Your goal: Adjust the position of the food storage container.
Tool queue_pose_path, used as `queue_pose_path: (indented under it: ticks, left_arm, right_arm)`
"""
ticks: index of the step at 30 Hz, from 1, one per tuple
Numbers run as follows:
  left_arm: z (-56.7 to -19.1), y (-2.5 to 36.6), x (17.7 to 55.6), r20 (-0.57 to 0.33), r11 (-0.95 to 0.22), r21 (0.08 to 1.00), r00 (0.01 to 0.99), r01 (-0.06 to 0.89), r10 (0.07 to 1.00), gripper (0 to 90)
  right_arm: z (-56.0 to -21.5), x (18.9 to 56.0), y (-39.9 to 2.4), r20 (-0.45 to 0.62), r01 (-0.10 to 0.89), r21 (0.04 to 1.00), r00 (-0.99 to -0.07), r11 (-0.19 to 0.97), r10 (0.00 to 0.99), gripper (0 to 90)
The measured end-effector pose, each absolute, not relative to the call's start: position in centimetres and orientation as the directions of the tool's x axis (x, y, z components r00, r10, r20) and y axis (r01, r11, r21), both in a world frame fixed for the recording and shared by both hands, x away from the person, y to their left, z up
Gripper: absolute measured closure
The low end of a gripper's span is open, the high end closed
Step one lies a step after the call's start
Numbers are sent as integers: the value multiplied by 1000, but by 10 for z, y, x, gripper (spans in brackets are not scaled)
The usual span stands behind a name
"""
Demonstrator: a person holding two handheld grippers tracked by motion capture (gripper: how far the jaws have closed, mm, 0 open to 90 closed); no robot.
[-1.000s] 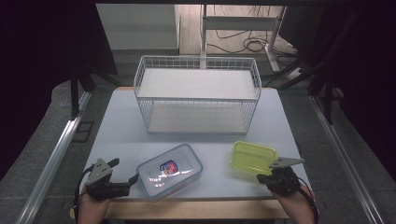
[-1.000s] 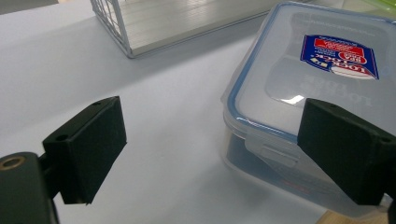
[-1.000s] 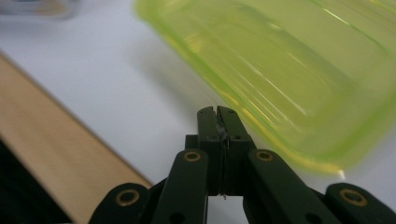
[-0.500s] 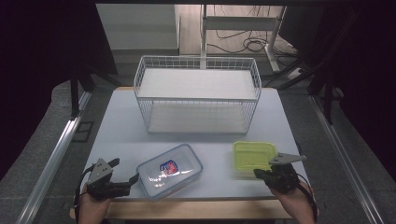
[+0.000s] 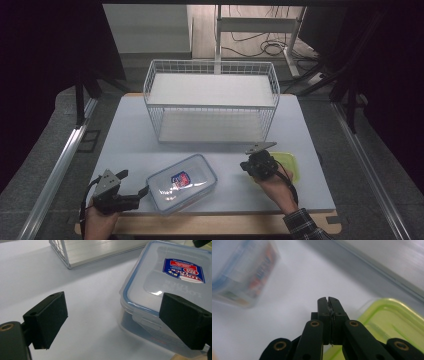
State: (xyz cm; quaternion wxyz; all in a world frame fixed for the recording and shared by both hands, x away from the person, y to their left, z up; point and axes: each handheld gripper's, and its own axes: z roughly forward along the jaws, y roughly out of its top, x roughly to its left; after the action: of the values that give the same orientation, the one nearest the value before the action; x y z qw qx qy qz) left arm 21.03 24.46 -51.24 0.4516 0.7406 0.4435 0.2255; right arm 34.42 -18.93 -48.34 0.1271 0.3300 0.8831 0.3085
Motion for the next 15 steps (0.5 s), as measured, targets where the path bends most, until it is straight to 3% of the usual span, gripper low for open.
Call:
queue_pose_path:
  ticks: [15]
  left_arm:
    - [-510,242,209,-95,-183,865,510,467,855,85]
  right_arm:
    - [-480,342,-255,-38,577,635,-642,514,766,890]
